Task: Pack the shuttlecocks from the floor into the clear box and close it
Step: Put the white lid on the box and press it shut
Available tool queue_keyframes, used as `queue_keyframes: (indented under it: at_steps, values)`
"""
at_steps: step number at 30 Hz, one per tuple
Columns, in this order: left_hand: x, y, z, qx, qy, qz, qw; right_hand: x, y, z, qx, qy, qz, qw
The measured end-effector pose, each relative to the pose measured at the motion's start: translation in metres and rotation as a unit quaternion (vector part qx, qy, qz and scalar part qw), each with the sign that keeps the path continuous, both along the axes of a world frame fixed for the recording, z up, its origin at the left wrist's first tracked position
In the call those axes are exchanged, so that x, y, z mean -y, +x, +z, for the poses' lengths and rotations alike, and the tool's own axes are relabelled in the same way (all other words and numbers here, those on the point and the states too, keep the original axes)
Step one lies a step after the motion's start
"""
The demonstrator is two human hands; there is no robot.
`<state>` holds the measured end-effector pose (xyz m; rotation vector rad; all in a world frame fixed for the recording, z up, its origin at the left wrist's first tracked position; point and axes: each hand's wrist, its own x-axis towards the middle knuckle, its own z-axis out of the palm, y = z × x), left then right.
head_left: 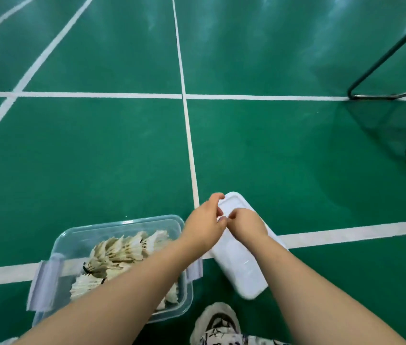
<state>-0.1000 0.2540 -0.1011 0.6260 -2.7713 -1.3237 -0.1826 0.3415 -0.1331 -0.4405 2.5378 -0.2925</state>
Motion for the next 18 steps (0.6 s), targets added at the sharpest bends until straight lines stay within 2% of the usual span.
queue_keyframes:
  at_steps: [5, 10, 14, 18]
  values:
    - [-0.012, -0.015, -0.047, 0.061, -0.069, -0.109, 0.99, -0.027, -0.022, -0.05, -0.033, 0.027, -0.044, 0.998]
    - [-0.011, -0.001, -0.062, 0.09, -0.111, -0.154, 0.978, -0.015, -0.03, -0.08, 0.093, 0.086, -0.117, 0.985]
    - [0.005, 0.005, -0.054, 0.083, -0.135, -0.134, 0.978, -0.005, -0.032, -0.078, 0.09, 0.091, -0.137, 0.982]
    - [0.014, 0.014, -0.036, 0.061, -0.135, -0.109, 0.983, 0.001, -0.034, -0.05, 0.044, 0.089, -0.113, 0.989]
